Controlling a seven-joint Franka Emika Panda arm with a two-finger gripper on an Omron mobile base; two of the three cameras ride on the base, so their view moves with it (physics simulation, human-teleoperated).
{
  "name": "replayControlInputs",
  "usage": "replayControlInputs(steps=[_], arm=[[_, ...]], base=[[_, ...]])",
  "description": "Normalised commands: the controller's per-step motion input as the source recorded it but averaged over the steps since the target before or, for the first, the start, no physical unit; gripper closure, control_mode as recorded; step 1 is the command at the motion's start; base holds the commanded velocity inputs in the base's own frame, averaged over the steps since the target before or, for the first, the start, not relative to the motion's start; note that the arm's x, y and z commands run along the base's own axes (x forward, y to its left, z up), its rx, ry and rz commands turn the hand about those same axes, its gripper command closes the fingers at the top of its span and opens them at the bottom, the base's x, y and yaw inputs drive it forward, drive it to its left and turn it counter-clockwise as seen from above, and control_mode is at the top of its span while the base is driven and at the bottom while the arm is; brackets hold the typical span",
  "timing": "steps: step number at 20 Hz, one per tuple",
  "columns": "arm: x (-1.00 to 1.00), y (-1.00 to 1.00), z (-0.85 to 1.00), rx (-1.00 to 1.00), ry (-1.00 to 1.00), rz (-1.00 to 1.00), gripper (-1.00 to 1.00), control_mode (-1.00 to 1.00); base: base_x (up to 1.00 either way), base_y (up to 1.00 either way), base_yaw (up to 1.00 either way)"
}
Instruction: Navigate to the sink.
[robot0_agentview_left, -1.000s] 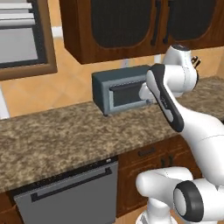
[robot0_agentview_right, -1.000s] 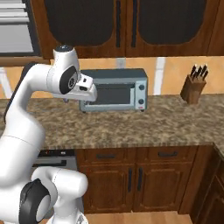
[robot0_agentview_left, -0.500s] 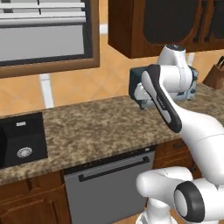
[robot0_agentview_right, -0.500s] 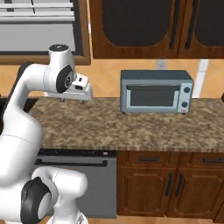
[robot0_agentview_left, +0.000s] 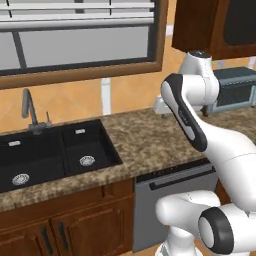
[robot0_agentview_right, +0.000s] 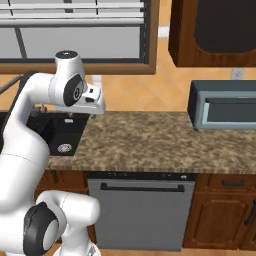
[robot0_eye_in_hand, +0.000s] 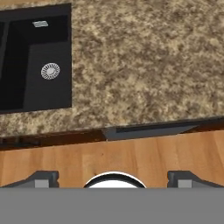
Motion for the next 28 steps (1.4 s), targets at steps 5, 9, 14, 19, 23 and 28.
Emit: replayControlInputs(steps=[5,9,14,19,23,28], arm=[[0.00,0.00,0.00,0.00,0.00,0.00,-1.00,1.00],[0.00,0.00,0.00,0.00,0.00,0.00,-1.00,1.00],[0.00,0.00,0.00,0.00,0.00,0.00,-1.00,1.00],[0.00,0.00,0.00,0.00,0.00,0.00,-1.00,1.00],[0.00,0.00,0.00,0.00,0.00,0.00,-1.00,1.00],[0.00,0.00,0.00,0.00,0.00,0.00,-1.00,1.00]], base=[[-0.25,1.00,0.00],[-0.27,1.00,0.00],[-0.13,0.78,0.01],[0.13,0.24,0.00],[0.51,0.64,0.00],[0.53,0.54,0.00]])
